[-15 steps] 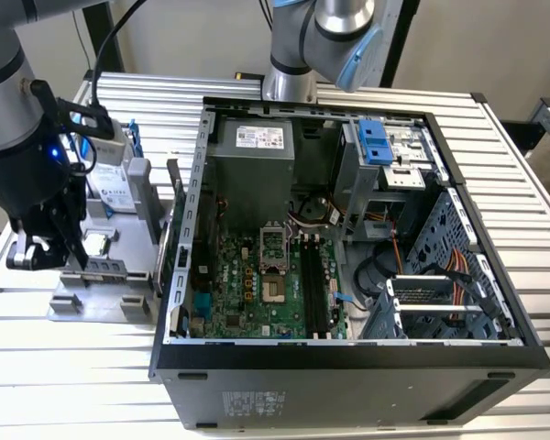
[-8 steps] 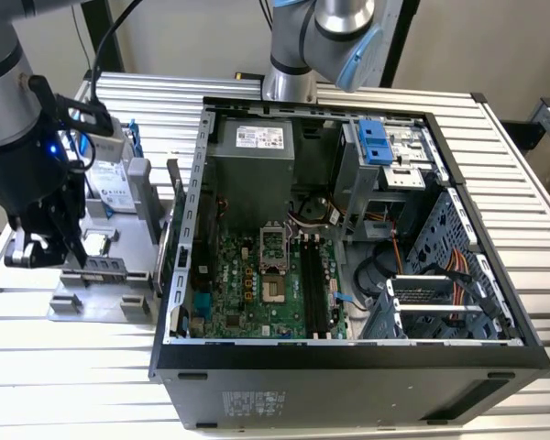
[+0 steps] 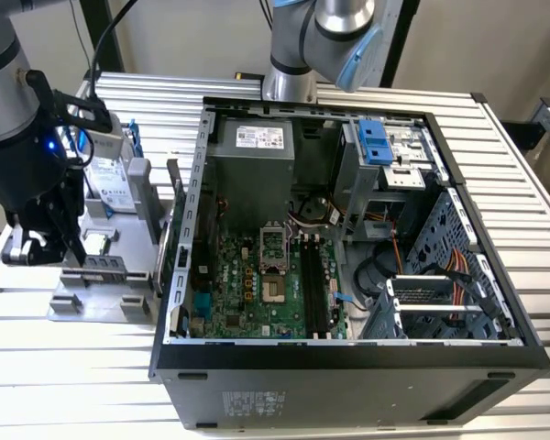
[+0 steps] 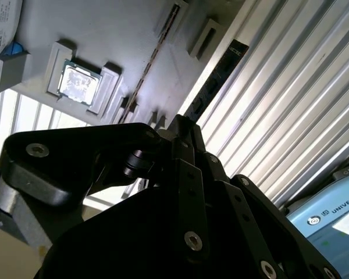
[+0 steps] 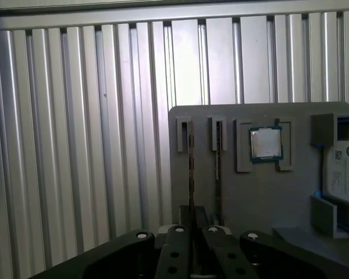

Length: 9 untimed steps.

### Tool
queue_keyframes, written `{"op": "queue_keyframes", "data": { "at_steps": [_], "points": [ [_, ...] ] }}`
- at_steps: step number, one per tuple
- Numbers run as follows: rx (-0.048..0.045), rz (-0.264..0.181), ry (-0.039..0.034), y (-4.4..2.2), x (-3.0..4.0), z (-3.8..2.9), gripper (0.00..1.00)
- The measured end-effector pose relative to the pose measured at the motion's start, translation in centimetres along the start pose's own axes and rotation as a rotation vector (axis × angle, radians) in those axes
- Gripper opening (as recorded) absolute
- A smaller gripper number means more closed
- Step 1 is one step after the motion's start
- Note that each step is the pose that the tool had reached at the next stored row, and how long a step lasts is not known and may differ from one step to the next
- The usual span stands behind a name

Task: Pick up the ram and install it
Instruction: 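Pick up the ram and move it above insertion slot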

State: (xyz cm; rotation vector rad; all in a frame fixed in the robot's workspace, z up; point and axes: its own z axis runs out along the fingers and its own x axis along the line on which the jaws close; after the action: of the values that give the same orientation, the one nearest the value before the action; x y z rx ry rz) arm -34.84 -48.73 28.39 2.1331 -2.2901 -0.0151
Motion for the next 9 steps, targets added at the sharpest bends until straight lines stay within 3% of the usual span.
{"op": "queue_keyframes", "data": {
  "at_steps": [9],
  "points": [
    [-0.0001,0.0,0.0,0.0,0.01,-0.37,0.0]
  ]
}}
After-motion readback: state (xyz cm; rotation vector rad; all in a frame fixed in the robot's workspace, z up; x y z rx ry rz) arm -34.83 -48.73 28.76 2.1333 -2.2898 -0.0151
